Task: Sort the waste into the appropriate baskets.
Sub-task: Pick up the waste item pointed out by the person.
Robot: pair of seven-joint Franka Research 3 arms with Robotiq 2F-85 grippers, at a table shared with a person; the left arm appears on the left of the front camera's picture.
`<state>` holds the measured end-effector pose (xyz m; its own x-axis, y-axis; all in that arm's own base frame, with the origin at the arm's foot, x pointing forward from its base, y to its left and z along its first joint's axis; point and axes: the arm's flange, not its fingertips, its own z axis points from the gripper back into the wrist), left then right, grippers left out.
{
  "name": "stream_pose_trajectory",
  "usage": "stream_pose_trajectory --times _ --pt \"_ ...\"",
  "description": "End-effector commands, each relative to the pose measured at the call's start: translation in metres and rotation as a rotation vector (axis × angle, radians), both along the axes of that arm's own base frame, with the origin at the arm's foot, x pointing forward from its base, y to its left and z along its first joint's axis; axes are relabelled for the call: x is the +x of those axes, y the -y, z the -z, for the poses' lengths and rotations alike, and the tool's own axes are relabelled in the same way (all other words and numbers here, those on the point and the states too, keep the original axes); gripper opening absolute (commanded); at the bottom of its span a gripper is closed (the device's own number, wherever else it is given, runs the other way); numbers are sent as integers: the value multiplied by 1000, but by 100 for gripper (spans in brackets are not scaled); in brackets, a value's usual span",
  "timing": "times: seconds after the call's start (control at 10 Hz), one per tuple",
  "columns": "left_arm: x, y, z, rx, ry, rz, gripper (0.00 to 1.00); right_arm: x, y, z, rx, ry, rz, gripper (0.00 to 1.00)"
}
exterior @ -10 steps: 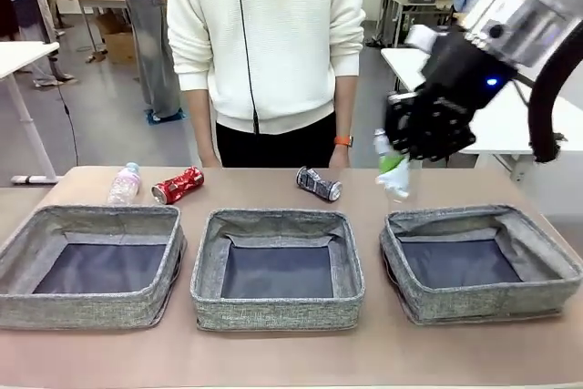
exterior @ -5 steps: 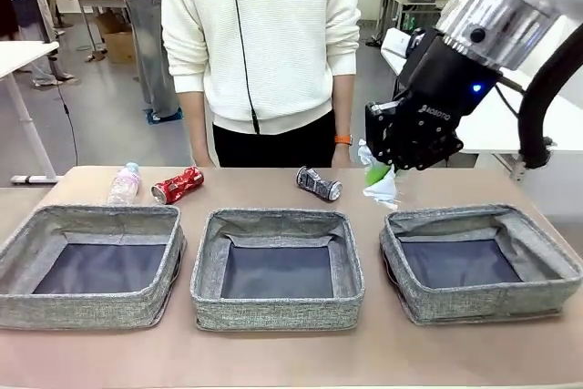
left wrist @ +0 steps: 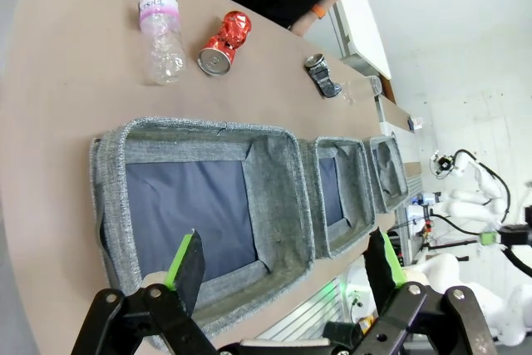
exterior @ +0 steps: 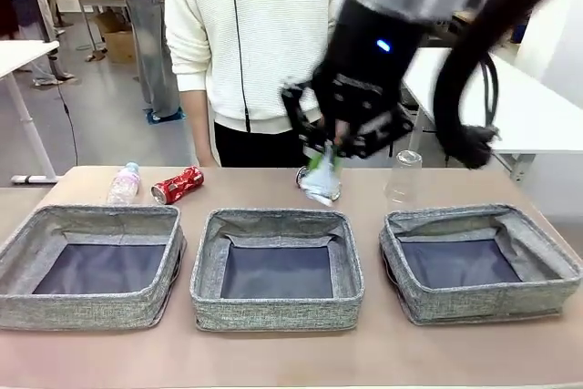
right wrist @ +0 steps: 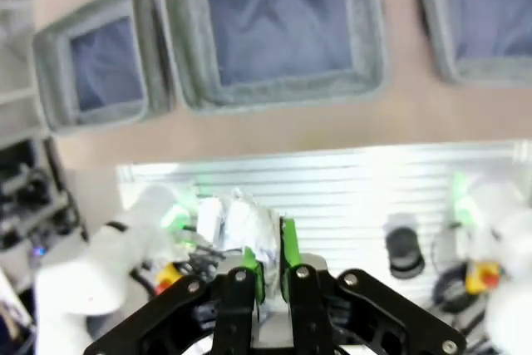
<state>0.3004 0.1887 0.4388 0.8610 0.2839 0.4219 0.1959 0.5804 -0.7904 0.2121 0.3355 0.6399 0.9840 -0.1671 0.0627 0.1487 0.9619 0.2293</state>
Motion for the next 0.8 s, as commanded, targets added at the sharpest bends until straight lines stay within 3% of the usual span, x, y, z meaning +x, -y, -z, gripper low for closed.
stream_pose_trajectory --times 0.0,0.2,0.3,0.7 --pt "0 1 0 -12 27 4 100 -1 -22 -41 -94 -38 126 11" --pt "0 1 0 -12 27 4 100 -6 -28 -62 -122 -50 129 11" --pt "0 1 0 -12 27 4 100 -1 -29 -69 -136 4 163 11" --pt "0 1 0 -12 27 4 100 24 -34 -66 -93 -21 87 11"
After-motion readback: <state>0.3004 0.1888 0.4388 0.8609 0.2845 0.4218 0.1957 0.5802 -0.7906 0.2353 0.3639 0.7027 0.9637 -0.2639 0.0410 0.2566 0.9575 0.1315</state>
